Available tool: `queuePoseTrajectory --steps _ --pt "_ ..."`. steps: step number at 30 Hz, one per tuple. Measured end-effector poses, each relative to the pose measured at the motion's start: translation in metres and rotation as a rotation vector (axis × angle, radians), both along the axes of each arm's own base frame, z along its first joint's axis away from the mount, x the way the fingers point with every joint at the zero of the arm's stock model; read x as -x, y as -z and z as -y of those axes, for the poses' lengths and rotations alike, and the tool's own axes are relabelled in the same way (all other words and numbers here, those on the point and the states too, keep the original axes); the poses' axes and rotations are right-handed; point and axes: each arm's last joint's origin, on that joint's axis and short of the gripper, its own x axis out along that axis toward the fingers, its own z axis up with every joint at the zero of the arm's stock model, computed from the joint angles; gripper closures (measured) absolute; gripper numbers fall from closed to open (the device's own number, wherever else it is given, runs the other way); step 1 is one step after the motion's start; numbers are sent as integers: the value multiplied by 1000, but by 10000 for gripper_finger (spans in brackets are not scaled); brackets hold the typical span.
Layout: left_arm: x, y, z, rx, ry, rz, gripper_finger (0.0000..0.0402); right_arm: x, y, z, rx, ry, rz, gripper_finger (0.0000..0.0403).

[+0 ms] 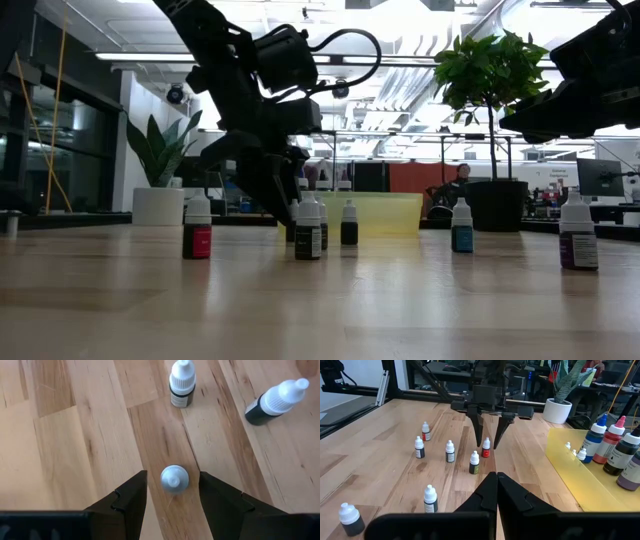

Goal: Pick & Place food coloring
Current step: Put the top small red food coloring bottle into the yellow bin

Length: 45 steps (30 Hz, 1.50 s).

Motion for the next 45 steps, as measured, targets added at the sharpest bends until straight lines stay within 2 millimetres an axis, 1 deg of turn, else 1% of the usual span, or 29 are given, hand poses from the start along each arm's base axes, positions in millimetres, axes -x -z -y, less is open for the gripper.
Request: queuePoseTrajectory --steps 3,5,13,16,19,22,24,27,30,33,39,42,45 --pt "0 0 -1 10 -16 0 236 0 0 0 0 0 0 402" --pt "0 0 -1 11 -18 0 246 0 0 0 0 0 0 402" --pt "0 0 -1 30 -37 -1 324 0 0 0 0 0 0 402" --pt "0 -1 0 38 -42 0 347 0 0 0 0 0 0 402" --pt "0 -1 -1 55 -70 0 356 0 0 0 0 0 0 402" --pt "-2 -4 -1 86 -121 -5 355 0 0 0 0 0 0 402" --pt "-5 -11 -3 112 -177 5 353 0 0 0 0 0 0 402" --pt "-10 -28 -8 148 -287 31 352 0 0 0 0 0 0 402" --pt "-15 -45 -17 178 -435 40 352 0 0 0 0 0 0 402" --pt "-19 -69 -29 196 -589 72 352 0 0 0 0 0 1 402" --pt "-19 -108 -53 196 -882 113 351 0 0 0 0 0 1 402" --pt "-18 -120 -64 222 -960 151 351 0 0 0 0 0 1 402" --pt "-21 -125 -76 238 -1015 183 351 0 0 0 0 0 1 402"
